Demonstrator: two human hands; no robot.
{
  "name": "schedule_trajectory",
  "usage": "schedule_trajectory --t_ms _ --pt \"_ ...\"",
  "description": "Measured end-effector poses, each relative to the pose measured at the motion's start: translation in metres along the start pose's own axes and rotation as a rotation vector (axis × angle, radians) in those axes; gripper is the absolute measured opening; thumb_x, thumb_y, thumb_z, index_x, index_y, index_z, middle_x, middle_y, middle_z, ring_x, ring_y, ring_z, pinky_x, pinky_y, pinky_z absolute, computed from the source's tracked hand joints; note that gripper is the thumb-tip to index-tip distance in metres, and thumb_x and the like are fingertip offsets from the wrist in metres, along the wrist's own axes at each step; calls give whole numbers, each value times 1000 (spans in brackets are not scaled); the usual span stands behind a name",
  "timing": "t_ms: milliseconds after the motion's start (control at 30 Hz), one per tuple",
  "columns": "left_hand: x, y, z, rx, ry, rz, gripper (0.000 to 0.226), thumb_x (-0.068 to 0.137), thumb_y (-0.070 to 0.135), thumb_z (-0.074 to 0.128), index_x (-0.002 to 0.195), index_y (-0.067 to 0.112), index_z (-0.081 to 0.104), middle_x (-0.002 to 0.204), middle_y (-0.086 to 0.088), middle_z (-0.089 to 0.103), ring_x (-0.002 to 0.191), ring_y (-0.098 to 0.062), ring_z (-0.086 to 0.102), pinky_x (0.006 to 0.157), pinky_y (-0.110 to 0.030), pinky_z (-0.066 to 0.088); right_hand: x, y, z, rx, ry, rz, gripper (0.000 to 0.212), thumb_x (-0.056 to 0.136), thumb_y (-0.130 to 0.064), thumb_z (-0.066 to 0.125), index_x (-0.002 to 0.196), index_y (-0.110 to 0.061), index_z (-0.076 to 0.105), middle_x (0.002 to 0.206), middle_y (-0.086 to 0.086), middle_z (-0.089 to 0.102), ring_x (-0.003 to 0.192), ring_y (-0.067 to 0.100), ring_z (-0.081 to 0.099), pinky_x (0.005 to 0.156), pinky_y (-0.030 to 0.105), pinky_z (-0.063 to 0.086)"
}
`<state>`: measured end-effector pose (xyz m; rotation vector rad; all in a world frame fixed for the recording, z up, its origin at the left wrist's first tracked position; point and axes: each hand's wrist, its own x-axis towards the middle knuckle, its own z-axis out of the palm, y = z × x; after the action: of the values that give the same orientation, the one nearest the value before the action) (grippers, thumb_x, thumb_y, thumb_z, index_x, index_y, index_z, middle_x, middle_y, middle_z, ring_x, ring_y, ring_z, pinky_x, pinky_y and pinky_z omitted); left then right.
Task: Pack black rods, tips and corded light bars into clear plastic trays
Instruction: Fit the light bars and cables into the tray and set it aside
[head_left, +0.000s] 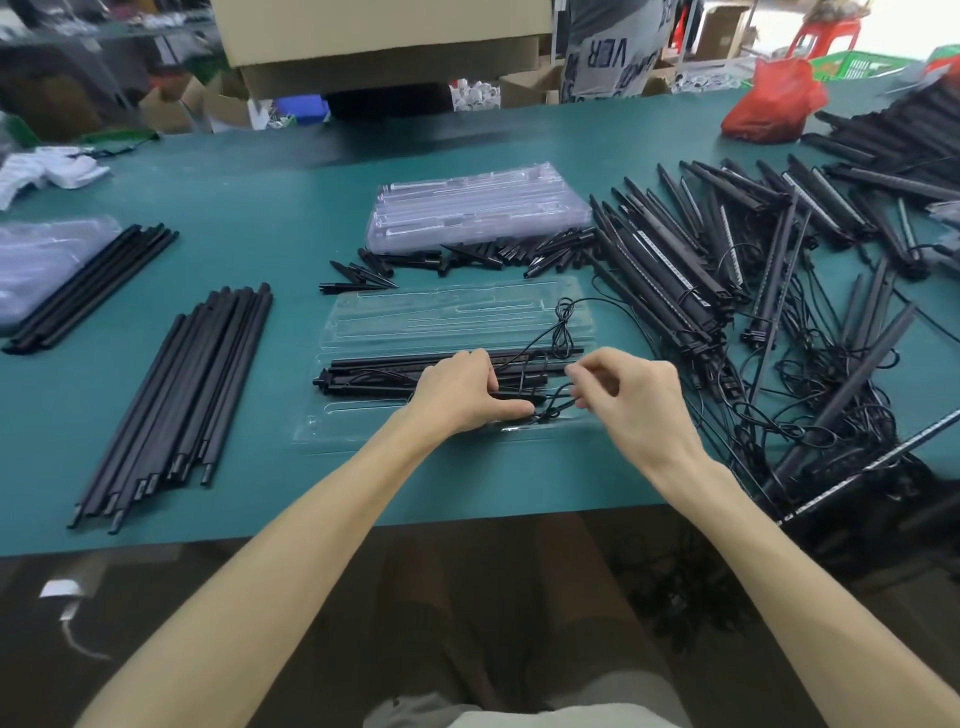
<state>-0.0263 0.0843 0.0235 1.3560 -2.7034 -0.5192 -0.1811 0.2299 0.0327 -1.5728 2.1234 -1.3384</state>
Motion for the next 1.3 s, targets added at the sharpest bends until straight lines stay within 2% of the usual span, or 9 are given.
schedule_trajectory --t_ms 100,233,300,400,600,800,933,1000,1300 --pt "0 0 0 -6 -1 2 56 73 71 73 86 24 48 86 9 54 86 -18 55 71 -36 38 11 -1 -5 -104 57 -126 16 95 -23 69 110 -18 71 91 -6 68 82 10 63 81 36 55" --pt "-2 0 0 -7 11 3 56 73 72 73 87 23 48 85 9 55 84 -19 55 69 -36 39 36 3 2 -261 -233 -241 52 97 -27 65 146 -23 51 144 -7 51 129 17 38 111 28 31" --pt "-2 1 0 6 16 -12 57 72 72 73 88 23 48 88 7 57 85 -19 55 70 -36 39 44 6 10 -286 -386 -226 58 99 -28 62 153 -21 40 153 -6 44 137 18 29 117 33 26" --pt "-3 0 1 31 27 -10 57 71 73 72 88 24 48 94 5 58 89 -20 55 73 -36 39 47 13 16 -301 -502 -210 55 98 -27 62 150 -18 45 148 -3 51 137 18 31 115 37 29" --pt "-2 -3 1 16 21 3 58 70 74 72 88 24 48 92 6 57 88 -19 55 72 -36 39 29 24 -1 -412 -386 -346 39 93 -40 66 126 -17 67 122 -4 64 123 15 44 103 32 39" --pt "-3 -4 2 14 28 -12 59 68 76 72 83 26 44 86 10 53 84 -18 54 71 -35 38 7 28 -6 -417 -312 -373 29 97 -37 60 111 -16 76 104 -4 67 103 18 49 90 19 35" --pt "-4 -6 3 18 38 -8 60 69 77 71 86 25 47 87 10 51 87 -18 53 73 -35 39 2 32 -1 -340 -326 -254 30 99 -35 57 97 -12 77 99 -5 59 96 13 42 84 32 44" --pt "-4 -7 4 10 37 -9 60 69 77 70 88 25 48 88 10 51 88 -18 53 74 -35 39 4 32 3 -302 -322 -214 27 99 -34 60 94 -13 77 96 -5 55 94 11 42 83 30 41" --pt "-5 -2 4 33 29 -30 60 77 85 52 79 26 42 87 6 55 86 -21 56 77 -39 46 9 24 7 -268 -307 -177 20 93 -25 70 102 -8 77 90 4 57 83 24 58 79 41 48"
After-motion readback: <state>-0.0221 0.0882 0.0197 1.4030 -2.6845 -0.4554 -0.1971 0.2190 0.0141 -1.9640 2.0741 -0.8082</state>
